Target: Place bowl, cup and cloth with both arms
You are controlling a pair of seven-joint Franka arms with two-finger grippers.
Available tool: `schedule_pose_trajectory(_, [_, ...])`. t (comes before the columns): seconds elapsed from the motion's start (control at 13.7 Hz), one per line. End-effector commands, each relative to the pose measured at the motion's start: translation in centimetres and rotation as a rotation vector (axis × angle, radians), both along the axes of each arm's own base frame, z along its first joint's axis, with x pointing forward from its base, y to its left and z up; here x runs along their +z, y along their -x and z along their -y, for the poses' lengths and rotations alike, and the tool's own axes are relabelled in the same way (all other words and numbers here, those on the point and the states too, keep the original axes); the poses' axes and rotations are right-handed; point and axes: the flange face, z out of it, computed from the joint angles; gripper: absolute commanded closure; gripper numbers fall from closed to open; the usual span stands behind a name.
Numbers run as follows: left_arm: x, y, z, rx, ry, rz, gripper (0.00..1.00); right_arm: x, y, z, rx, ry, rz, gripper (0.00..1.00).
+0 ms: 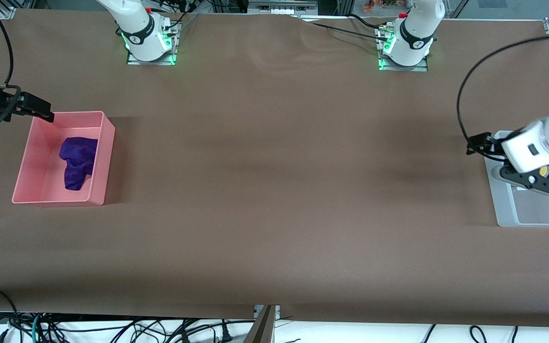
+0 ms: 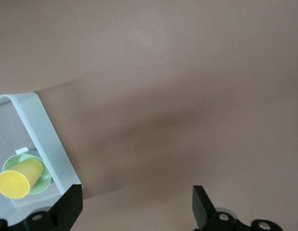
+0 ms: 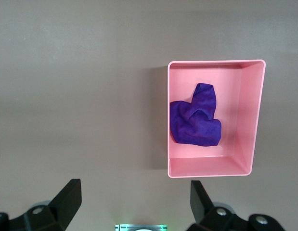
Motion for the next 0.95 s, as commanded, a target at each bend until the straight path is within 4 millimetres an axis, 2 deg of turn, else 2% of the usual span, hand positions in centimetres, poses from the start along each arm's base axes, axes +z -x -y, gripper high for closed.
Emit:
schedule_pose_trajectory(0.0, [2.8, 2.1, -0.8, 0.216, 0.053, 0.043, 0.00, 0.2, 0.1, 0.2, -0.013, 0.006, 0.004, 0.00])
schedule_pose_trajectory(0.15, [2.7, 3.8, 0.3, 0.219, 0.044, 0.100, 0.00, 0.2, 0.1, 0.2, -0.013, 0.006, 0.004, 0.00])
schedule_pose_trajectory(0.29, [2.2, 6.4, 0.7, 0.215, 0.043, 0.145, 0.00, 0.3, 0.1, 0.3, -0.014, 0.006, 0.007, 0.00])
schedule_pose_trajectory(0.36, [2.4, 7.0, 0.8, 0.211, 0.039, 0.150, 0.00, 0.2, 0.1, 0.3, -0.014, 0.007, 0.005, 0.00])
schedule_pose_trajectory(0.87, [2.3, 7.2, 0.7, 0.205, 0.024, 0.145, 0.00, 0.2, 0.1, 0.4, -0.016, 0.005, 0.004, 0.00])
